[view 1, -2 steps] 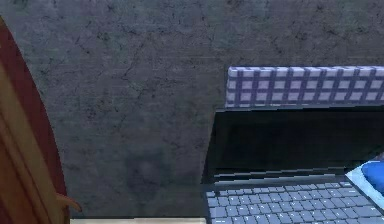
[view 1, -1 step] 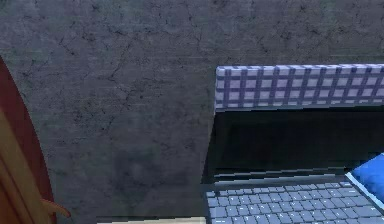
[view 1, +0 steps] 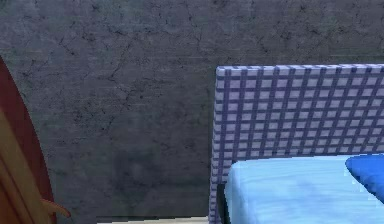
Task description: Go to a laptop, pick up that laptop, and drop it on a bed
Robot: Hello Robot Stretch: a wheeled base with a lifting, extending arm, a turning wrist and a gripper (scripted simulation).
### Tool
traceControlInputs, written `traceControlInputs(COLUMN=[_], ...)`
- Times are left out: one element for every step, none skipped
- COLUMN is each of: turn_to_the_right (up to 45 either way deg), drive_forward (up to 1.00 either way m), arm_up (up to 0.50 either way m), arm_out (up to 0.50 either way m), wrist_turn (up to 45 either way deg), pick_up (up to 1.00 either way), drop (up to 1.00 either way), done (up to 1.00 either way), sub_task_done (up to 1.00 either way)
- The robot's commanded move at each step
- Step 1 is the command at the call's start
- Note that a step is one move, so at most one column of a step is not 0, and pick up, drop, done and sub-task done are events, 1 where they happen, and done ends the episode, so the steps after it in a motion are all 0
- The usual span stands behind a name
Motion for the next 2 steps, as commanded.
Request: traceControlInputs(turn_to_the_right=[0.0, 0.0], drive_forward=[0.00, 0.00], arm_up=[0.00, 0.00], arm_out=[0.00, 0.00], wrist_turn=[45.0, 45.0], pick_up=[0.00, 0.00], drop=[0.00, 0.00], done=[0.00, 0.00], sub_task_done=[0.00, 0.00])
